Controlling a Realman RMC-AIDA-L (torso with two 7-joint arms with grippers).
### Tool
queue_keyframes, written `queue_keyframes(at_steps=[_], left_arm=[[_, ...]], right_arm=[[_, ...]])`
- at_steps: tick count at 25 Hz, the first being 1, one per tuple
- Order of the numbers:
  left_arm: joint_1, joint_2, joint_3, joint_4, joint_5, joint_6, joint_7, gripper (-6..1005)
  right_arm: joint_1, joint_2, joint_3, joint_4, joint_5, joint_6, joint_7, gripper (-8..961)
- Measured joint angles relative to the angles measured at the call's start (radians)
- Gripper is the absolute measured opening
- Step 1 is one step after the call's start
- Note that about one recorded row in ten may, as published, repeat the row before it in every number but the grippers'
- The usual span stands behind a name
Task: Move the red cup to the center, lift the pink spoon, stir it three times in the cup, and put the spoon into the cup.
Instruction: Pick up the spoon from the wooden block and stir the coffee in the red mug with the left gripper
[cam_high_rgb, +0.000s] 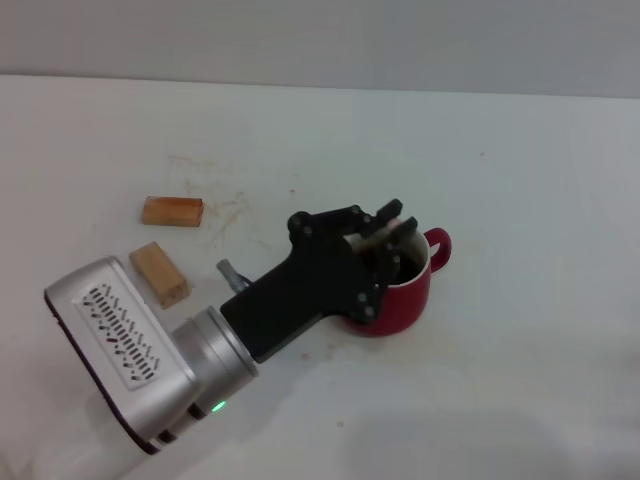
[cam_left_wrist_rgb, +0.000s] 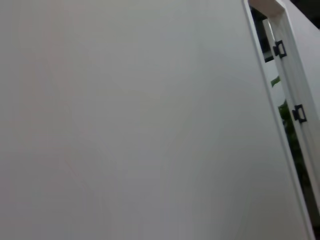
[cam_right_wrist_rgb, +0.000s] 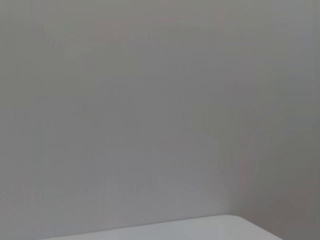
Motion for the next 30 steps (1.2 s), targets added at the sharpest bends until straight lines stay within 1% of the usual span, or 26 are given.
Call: queue_keyframes(at_steps=[6,19,24,30], left_arm=[[0.007,0.002,0.017,-0.019,0.016,-0.001,0.000,173],[0.074,0.008,0.008,-0.017,0.020,0.015,0.011,178],[0.076,0.009,-0.010,-0.001,0.015,0.010,0.012,180],[0.059,0.007,-0.032,0.010,0.015,-0.005,0.007,182]], right_arm=[[-0.001,0.000,0.000,0.001,0.000,0.003,0.000,-1],[0.004,0.000,0.000,0.006,0.000,0.007,0.000,-1],[0.004,0.000,0.000,0.007,0.000,0.008,0.000,-1],[0.003,0.000,-0.002,0.008,0.000,0.004,0.000,-1]])
